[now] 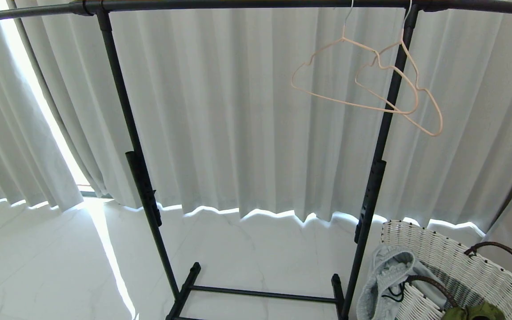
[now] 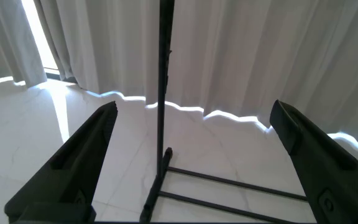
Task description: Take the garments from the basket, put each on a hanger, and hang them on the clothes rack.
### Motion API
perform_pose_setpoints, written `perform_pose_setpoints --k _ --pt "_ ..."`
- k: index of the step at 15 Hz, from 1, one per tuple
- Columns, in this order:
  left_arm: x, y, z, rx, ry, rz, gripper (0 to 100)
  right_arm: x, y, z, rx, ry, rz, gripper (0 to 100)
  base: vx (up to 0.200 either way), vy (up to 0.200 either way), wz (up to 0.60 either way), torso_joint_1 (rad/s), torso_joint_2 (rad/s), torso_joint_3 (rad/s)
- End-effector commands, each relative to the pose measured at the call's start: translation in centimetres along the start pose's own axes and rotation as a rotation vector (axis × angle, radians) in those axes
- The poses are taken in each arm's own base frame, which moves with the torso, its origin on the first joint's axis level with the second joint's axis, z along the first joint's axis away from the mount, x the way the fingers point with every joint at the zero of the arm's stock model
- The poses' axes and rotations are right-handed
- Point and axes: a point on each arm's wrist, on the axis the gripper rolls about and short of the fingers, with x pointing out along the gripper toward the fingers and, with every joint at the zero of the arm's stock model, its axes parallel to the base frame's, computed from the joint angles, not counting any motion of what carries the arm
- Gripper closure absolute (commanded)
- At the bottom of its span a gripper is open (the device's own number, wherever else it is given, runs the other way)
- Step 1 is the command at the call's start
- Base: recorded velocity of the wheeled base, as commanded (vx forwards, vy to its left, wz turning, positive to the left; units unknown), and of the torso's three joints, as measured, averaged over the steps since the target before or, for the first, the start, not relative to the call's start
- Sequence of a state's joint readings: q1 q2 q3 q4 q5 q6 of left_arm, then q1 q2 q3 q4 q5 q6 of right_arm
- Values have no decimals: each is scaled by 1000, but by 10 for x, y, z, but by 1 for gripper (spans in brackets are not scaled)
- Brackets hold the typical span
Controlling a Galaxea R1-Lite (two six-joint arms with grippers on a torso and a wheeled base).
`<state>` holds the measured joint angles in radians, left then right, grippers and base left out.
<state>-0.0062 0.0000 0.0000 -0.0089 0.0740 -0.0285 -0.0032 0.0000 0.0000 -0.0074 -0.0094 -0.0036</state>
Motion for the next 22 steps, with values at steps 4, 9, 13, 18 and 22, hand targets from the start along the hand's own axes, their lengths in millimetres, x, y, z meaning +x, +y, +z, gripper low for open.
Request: perform_pose_setpoints --k 4,9,13,18,22 --pt "0 0 0 1 0 1 0 0 0 0 7 0 0 0 0 0 0 0 0 0" --pt "0 0 0 -1 0 1 0 3 0 58 22 -32 122 0 0 0 0 0 0 0" --pt "0 0 0 -1 1 0 0 75 2 83 -172 342 47 0 0 0 0 0 0 0" --pt "0 0 0 -1 1 1 0 134 -6 46 -439 732 75 0 0 0 0 0 0 0" --pt "0 0 0 -1 1 0 0 144 -12 12 -542 901 136 0 0 0 0 0 0 0"
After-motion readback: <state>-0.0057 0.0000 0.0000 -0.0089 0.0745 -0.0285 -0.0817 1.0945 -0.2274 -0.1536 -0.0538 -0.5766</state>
